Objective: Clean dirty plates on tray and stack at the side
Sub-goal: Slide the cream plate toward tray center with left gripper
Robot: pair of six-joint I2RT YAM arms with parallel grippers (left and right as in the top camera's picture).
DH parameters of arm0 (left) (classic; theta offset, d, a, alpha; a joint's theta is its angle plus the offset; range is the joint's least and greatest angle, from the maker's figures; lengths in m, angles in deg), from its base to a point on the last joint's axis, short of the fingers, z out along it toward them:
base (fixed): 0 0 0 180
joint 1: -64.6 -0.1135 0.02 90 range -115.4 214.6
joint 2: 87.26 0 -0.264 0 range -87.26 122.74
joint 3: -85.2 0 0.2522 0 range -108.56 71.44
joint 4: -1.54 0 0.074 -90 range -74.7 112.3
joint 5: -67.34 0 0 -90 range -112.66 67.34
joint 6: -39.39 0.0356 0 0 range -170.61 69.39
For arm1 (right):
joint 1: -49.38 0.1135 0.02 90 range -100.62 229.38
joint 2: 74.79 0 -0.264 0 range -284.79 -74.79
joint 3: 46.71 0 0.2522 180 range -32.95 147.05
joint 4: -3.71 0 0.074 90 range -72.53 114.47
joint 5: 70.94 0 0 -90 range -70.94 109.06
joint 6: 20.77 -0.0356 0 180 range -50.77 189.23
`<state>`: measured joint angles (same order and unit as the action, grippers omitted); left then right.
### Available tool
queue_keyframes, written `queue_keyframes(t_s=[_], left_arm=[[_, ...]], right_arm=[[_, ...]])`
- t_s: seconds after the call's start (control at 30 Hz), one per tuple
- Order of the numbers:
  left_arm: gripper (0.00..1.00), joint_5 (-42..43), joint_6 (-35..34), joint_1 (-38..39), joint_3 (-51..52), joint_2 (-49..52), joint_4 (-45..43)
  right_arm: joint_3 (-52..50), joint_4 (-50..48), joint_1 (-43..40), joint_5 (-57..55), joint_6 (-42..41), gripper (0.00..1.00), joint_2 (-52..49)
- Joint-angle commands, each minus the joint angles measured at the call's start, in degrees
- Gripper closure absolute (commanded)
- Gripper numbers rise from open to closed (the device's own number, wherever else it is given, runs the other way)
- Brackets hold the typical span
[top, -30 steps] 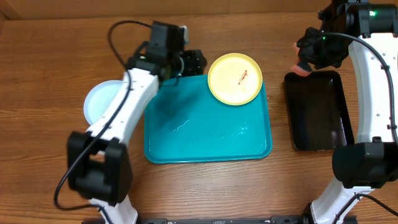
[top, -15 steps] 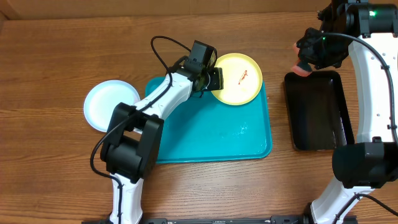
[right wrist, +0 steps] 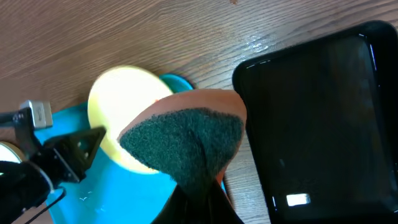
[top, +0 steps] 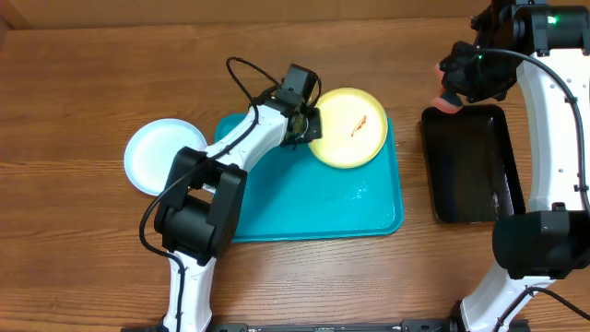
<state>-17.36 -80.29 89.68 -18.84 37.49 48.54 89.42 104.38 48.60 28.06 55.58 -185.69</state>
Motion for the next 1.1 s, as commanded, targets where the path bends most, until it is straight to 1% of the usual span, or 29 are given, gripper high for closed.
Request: queue_keyframes(t_s=[0.0, 0.17, 0.27, 0.3, 0.33, 0.37, 0.4, 0.43, 0.47, 0.57, 0.63, 0.67, 0.73, 0.8, 0.87, 0.9, 0.97, 1.07], left_arm=[[0.96, -4.5, 1.6, -3.2, -1.9, -1.9, 12.5], [0.96, -6.9, 4.4, -5.7, -2.2, -4.7, 24.5], [0.94, -6.9, 4.4, -6.0, -0.9, -4.5, 27.2], [0.89, -6.9, 4.4, -6.0, -0.4, -4.5, 27.4], [0.80, -6.9, 4.4, -6.0, 0.2, -4.4, 27.4], [0.68, -7.0, 4.4, -5.9, 0.4, -4.4, 27.4], [0.65, -7.0, 4.7, -5.9, 0.5, -4.4, 27.1], [0.62, -7.0, 6.9, -5.9, 0.5, -4.4, 26.1], [0.62, -7.0, 9.4, -5.9, 0.5, -4.4, 25.2], [0.63, -7.3, 20.9, -6.0, 0.5, -4.4, 21.0], [0.64, -7.4, 24.7, -6.3, 0.5, -4.4, 18.7], [0.64, -7.4, 25.1, -6.5, 0.5, -4.4, 17.9], [0.70, -7.4, 25.7, -6.6, 0.5, -4.4, 17.7], [0.73, -7.4, 25.7, -6.7, 0.6, -4.4, 18.2], [0.78, -7.3, 25.6, -6.7, 1.0, -4.4, 18.6], [0.96, -7.1, 25.0, -6.7, 1.5, -4.4, 19.6], [0.96, -6.8, 23.5, -6.7, 2.1, -4.4, 21.0], [0.96, -6.3, 18.0, -6.7, 3.3, -4.4, 23.1]], right_arm=[[1.4, 0.1, -0.4, 0.1, 0.2, 0.96, 0.9], [1.4, 0.2, -0.4, 0.1, 0.2, 0.96, 0.9], [1.4, 0.2, -0.4, 0.1, 0.2, 0.96, 0.9], [1.4, 0.2, -0.4, 0.1, 0.2, 0.96, 0.9], [1.4, 0.2, -0.4, 0.1, 0.2, 0.96, 0.9], [1.4, 0.2, -0.4, 0.1, 0.2, 0.96, 0.9], [1.4, 0.2, -0.4, 0.1, 0.2, 0.96, 0.9], [1.4, 0.2, -0.4, 0.1, 0.2, 0.96, 0.9], [1.4, 0.2, -0.4, 0.1, 0.2, 0.96, 0.8], [1.4, 0.2, -0.3, 0.1, 0.2, 0.96, 0.8], [1.4, 0.2, -0.2, 0.1, 0.5, 0.96, 0.8], [1.4, 0.2, -0.1, 0.1, 0.5, 0.96, 0.8], [1.4, 0.2, 0.1, 0.1, 0.6, 0.96, 0.8], [1.4, 0.2, 0.1, 0.1, 0.6, 0.96, 0.8], [1.4, 0.2, 0.2, 0.1, 0.6, 0.96, 0.7], [1.4, 0.2, 0.4, 0.1, 0.6, 0.96, 0.6], [1.4, 0.2, 0.8, 0.2, 0.5, 0.96, 0.6], [1.3, -0.9, 2.6, 1.6, 0.4, 0.96, 0.2]])
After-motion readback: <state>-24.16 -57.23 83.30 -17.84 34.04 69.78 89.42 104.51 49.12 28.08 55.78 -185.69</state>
